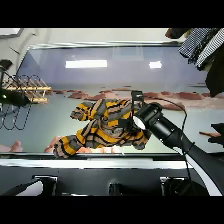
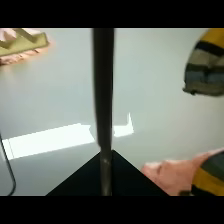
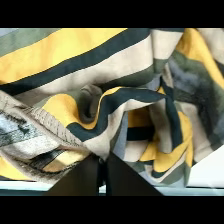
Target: Fold the clothes and pants, and hang the long-sleeved shirts on hangers.
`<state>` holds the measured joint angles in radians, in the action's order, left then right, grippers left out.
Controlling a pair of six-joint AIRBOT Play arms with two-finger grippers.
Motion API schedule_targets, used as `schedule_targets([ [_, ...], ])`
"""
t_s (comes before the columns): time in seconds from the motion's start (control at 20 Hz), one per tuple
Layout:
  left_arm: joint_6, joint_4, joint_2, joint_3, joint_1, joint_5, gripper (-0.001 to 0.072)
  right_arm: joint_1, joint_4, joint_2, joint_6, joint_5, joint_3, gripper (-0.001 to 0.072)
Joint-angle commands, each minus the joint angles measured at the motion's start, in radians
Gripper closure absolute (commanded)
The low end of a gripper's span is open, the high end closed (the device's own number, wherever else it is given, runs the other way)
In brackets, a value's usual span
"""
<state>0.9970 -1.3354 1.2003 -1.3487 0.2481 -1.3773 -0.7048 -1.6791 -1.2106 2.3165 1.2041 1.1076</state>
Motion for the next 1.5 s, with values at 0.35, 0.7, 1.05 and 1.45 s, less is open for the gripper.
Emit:
schedule_targets([
  [0.35,-0.033,-0.166,-0.446,0.550,-0.365,-0.229,0.0691,0.001,-0.071,-0.001,0.068,-0.003,0.001,0.0689],
  [0.7,-0.149,-0.255,-0.537,0.639,-0.458,-0.196,0.0691,0.001,-0.141,-0.018,0.224,-0.073,0.000,0.0690],
  [1.05,-0.353,-0.230,-0.536,0.639,-0.458,-0.122,0.0692,0.033,-0.087,-0.063,0.315,-0.125,0.000,0.0690],
  [1.45,-0.425,-0.152,-0.454,0.640,-0.458,-0.097,0.0691,0.054,-0.017,-0.068,0.312,-0.159,0.000,0.0690],
])
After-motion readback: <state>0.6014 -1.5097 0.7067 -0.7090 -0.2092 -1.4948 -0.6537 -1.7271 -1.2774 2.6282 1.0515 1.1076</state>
